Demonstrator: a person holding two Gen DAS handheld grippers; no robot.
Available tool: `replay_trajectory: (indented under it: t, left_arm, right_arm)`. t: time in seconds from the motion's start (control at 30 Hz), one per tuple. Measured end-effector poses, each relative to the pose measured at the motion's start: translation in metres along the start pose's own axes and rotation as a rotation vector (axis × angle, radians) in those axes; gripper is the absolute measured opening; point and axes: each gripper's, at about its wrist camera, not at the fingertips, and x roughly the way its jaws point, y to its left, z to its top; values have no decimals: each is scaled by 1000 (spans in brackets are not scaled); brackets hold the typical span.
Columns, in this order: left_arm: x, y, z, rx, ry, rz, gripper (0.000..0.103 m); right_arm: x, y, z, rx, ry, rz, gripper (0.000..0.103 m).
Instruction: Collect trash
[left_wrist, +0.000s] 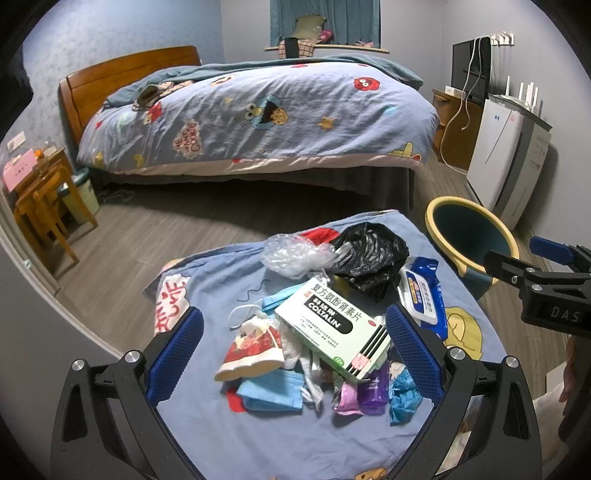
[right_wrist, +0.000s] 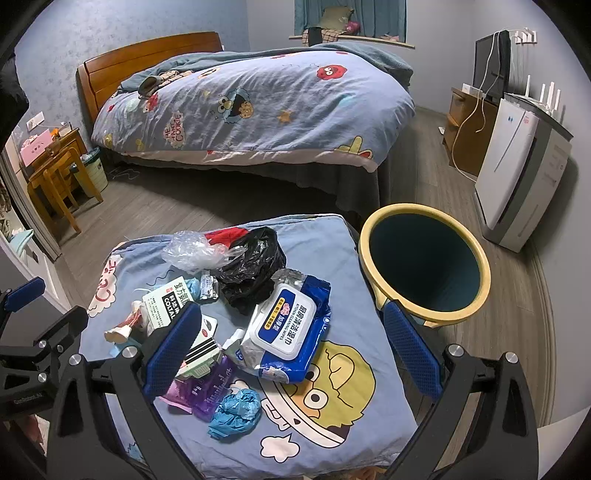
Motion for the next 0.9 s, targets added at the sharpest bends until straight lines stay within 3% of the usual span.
replay_trajectory:
  t: [0.9]
  left_arm:
    - [0,1,0,-3,1,-3,98]
  right_arm:
    - [2,-1,-2,2,10,-3,97]
